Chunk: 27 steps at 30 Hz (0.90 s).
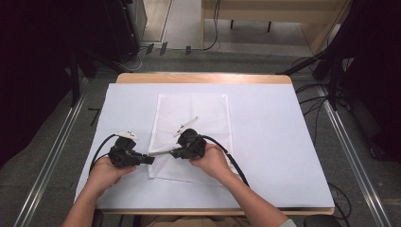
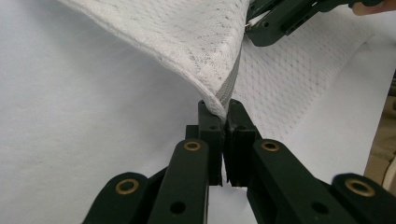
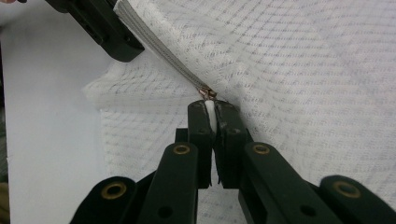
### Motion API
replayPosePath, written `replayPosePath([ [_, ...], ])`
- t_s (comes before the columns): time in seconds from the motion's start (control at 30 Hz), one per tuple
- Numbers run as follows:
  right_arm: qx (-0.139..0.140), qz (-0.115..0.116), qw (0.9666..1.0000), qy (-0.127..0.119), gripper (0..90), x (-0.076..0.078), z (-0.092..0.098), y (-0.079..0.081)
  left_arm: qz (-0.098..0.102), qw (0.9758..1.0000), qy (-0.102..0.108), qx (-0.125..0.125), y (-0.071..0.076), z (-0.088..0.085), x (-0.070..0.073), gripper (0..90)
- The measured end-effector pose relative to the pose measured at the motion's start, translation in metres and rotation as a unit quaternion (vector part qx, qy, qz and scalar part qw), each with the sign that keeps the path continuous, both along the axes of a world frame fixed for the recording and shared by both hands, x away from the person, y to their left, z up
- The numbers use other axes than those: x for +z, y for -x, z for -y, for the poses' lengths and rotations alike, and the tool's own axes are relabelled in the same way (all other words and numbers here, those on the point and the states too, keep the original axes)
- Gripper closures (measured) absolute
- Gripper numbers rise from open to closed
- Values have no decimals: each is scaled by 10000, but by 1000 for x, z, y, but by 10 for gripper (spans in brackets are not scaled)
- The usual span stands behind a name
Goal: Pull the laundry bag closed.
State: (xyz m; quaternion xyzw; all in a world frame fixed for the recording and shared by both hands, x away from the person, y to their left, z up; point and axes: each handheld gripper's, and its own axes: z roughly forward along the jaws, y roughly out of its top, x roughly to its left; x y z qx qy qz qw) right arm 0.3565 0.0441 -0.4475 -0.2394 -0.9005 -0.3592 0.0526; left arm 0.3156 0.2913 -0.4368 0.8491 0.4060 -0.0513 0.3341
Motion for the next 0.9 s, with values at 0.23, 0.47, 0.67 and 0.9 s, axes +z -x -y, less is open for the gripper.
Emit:
replayPosePath([
  [0.23,-56,9,10000,54,879,-2,5,-1,-40,10000,-17,-1,0,-3,0,881],
  [0.47,-88,-28,9999,96,879,-1,13,-3,-36,10000,-34,2,0,-2,-1,881],
  [0.67,-96,17,9998,172,879,-1,18,-3,-42,10000,-22,-11,0,-3,-2,880],
  [0.9,-125,-26,9998,179,879,-1,22,-4,-64,10000,-15,-17,0,-4,-3,880],
])
